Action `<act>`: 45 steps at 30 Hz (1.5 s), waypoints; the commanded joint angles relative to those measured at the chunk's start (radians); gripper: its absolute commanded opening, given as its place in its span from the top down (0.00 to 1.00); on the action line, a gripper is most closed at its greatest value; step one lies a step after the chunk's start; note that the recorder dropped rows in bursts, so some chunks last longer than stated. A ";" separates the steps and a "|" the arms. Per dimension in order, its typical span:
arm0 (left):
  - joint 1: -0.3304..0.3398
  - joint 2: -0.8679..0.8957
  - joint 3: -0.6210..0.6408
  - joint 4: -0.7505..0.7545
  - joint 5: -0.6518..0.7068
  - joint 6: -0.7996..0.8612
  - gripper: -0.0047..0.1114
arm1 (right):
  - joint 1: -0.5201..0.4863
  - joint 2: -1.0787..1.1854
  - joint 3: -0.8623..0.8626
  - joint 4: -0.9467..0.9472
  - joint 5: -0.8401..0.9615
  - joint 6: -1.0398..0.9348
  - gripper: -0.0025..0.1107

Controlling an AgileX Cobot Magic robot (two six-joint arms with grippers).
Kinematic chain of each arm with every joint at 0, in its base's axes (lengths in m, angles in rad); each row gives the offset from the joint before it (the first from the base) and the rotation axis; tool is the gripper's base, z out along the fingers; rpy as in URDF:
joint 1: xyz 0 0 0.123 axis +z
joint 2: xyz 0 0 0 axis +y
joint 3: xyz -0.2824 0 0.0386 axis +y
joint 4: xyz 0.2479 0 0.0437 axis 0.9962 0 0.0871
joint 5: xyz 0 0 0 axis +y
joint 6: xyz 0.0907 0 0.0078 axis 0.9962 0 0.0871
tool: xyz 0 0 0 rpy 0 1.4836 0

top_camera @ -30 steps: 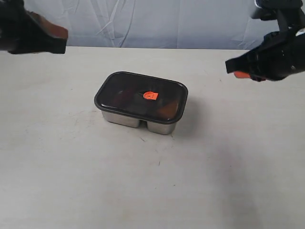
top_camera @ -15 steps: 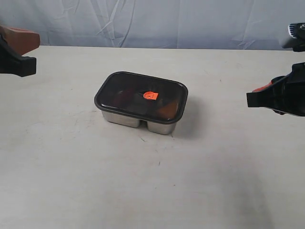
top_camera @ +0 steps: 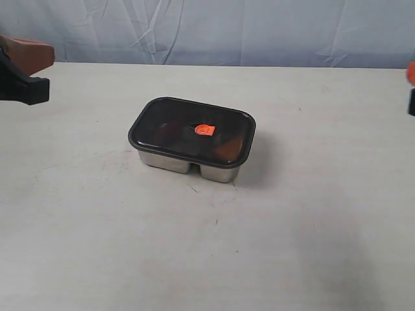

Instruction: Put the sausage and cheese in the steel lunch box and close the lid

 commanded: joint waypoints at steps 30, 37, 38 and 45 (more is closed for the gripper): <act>-0.001 -0.008 0.003 0.002 0.005 -0.001 0.96 | -0.395 -0.566 0.566 -0.255 -0.089 0.418 0.99; -0.001 -0.008 0.003 0.002 0.005 -0.001 0.96 | -0.395 -0.746 0.625 -0.260 -0.074 0.418 0.99; -0.001 -0.008 0.003 0.002 0.005 -0.001 0.96 | -0.395 -0.746 0.625 -0.260 -0.074 0.418 0.99; -0.001 -0.008 0.003 0.002 0.005 -0.001 0.96 | -0.393 -0.746 0.625 -0.260 -0.084 0.418 0.99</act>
